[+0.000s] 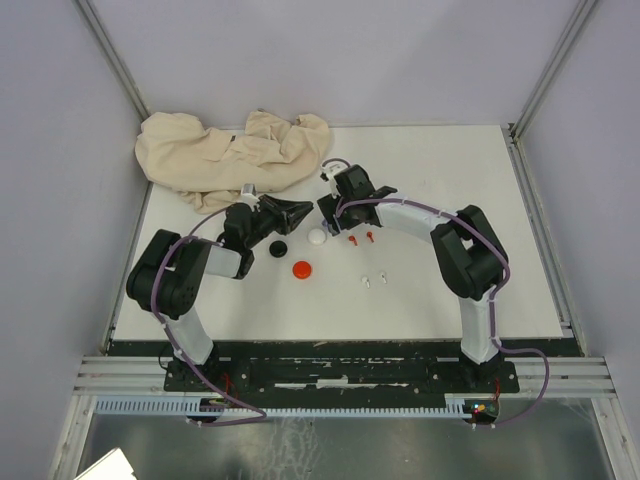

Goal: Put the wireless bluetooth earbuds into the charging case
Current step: Pick up the charging case at the center of the board, then close the charging case.

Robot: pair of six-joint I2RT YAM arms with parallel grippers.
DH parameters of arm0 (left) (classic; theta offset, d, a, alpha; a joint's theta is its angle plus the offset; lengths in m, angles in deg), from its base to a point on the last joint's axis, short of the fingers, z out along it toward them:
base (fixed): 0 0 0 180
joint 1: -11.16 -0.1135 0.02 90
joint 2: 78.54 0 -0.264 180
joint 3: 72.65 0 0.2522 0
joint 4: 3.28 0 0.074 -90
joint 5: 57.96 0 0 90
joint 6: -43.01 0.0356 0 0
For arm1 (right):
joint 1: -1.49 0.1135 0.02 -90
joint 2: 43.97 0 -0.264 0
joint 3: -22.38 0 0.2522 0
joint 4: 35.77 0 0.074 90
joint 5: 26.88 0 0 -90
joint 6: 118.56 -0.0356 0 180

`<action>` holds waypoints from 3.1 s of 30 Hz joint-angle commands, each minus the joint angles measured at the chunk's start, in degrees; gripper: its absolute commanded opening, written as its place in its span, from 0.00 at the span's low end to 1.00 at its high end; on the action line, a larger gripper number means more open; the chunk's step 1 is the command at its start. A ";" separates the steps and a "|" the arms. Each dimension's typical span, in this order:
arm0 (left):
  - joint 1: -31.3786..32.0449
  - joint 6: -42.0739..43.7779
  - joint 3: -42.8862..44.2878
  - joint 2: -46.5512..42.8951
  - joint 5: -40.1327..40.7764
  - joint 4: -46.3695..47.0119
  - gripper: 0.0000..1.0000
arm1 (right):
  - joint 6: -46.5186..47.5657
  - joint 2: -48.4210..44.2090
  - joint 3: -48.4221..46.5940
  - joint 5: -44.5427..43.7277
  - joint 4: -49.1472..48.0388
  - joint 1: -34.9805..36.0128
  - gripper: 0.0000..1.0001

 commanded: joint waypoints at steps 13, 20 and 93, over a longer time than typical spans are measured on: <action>-1.75 2.44 -0.16 -1.81 -2.58 2.33 0.33 | 2.79 4.13 -5.04 1.88 -1.92 -0.24 0.77; -2.39 2.44 -0.24 -1.72 -2.95 2.40 0.34 | 3.61 5.89 -6.68 1.53 -1.46 -0.24 0.76; -0.92 6.11 4.19 3.01 -7.17 -0.45 0.51 | 7.86 -14.85 11.15 18.04 -20.92 1.59 0.32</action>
